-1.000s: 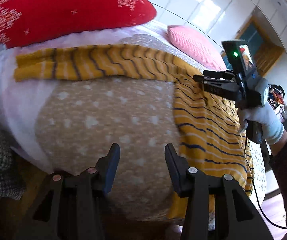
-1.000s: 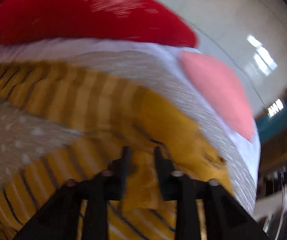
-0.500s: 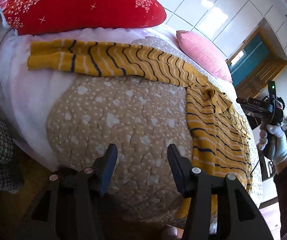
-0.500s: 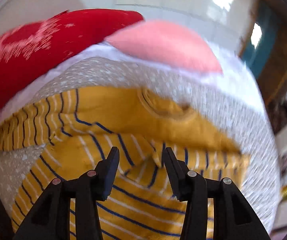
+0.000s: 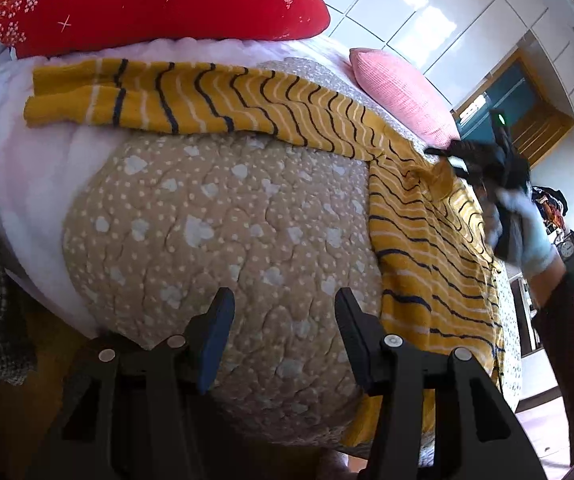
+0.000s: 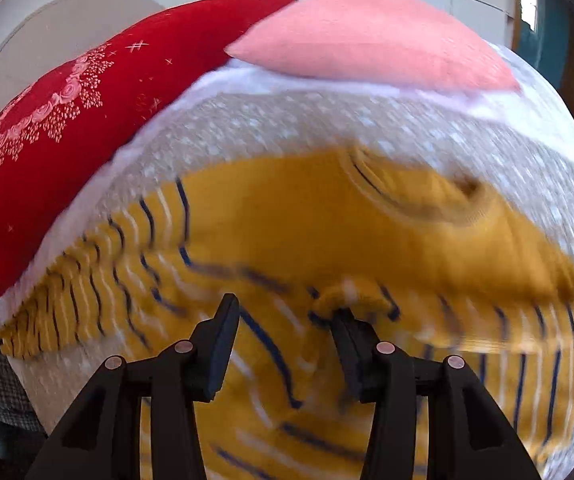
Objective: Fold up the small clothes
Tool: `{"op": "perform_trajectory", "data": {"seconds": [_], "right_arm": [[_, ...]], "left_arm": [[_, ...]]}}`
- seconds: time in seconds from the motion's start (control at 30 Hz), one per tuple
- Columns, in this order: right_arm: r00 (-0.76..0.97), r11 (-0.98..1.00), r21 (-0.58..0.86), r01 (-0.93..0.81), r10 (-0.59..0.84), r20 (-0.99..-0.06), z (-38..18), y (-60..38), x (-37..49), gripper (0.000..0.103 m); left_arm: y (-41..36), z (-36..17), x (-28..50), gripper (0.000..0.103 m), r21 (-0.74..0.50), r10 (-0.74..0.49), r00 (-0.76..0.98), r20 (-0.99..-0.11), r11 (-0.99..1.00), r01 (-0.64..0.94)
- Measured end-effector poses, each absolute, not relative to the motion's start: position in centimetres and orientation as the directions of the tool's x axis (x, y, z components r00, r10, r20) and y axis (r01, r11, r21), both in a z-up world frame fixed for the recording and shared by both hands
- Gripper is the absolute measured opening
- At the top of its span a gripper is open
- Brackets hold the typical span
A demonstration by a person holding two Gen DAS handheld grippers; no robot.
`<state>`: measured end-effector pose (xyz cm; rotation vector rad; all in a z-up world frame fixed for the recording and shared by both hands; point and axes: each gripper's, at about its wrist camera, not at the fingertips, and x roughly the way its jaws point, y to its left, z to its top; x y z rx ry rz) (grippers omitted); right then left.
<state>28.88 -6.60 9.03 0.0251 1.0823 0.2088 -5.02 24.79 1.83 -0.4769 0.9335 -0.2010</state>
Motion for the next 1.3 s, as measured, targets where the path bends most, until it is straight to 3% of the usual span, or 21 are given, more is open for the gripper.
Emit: {"op": "perform_trajectory", "data": {"seconds": [0.07, 0.23, 0.33, 0.63, 0.67, 0.73, 0.87, 0.93, 1.0, 1.03, 1.07, 1.3], "right_arm": [[0.46, 0.979, 0.139, -0.149, 0.193, -0.867, 9.2, -5.5, 30.9, 0.053], [0.472, 0.927, 0.339, -0.158, 0.372, -0.799, 10.3, -4.5, 32.6, 0.054], [0.481, 0.925, 0.324, -0.201, 0.381, -0.79, 10.9, -3.8, 31.3, 0.056], [0.44, 0.905, -0.076, -0.42, 0.13, -0.889, 6.4, 0.3, 25.1, 0.057], [0.454, 0.896, -0.144, -0.42, 0.07, -0.888, 5.4, 0.8, 24.8, 0.051], [0.469, 0.901, -0.175, -0.397, 0.035, -0.883, 4.9, 0.8, 24.7, 0.017], [0.481, 0.906, -0.117, -0.406, 0.103, -0.87, 6.4, 0.7, 23.2, 0.013], [0.452, 0.878, -0.09, -0.47, 0.152, -0.879, 7.2, 1.4, 21.8, 0.015], [0.482, 0.863, -0.114, -0.492, 0.161, -0.861, 8.5, 1.7, 19.4, 0.03], [0.503, 0.862, -0.124, -0.492, 0.165, -0.849, 9.0, 1.7, 18.5, 0.047], [0.52, 0.863, -0.115, -0.492, 0.186, -0.833, 9.8, 1.4, 17.1, 0.056], [0.543, 0.886, -0.007, -0.463, 0.277, -0.793, 12.8, -3.3, 9.7, 0.057]], "left_arm": [[24.8, 1.9, -5.0, 0.051, -0.475, -0.363, 0.589, -0.722, 0.879, -0.04], [25.8, 1.4, -5.0, 0.051, -0.46, -0.337, 0.587, -0.736, 0.885, -0.068], [26.2, 1.0, -4.8, 0.051, -0.465, -0.333, 0.585, -0.74, 0.881, -0.086], [25.0, 1.8, -5.3, 0.051, -0.444, -0.326, 0.59, -0.739, 0.894, -0.062], [25.0, 2.0, -5.4, 0.051, -0.446, -0.325, 0.594, -0.736, 0.893, -0.063], [25.4, 2.7, -5.8, 0.051, -0.444, -0.315, 0.609, -0.728, 0.893, -0.07], [27.8, 3.6, -6.0, 0.052, -0.411, -0.236, 0.638, -0.733, 0.901, -0.139], [29.7, 3.9, -5.4, 0.052, -0.369, -0.159, 0.649, -0.744, 0.907, -0.201], [31.6, 4.3, -4.7, 0.052, -0.288, -0.031, 0.645, -0.764, 0.91, -0.297], [32.1, 4.5, -4.2, 0.053, -0.258, 0.001, 0.645, -0.764, 0.916, -0.307], [32.8, 4.7, -3.5, 0.056, -0.211, 0.045, 0.644, -0.763, 0.925, -0.315], [37.6, 4.0, 0.9, 0.063, -0.002, 0.295, 0.621, -0.726, 0.902, -0.431]]}}
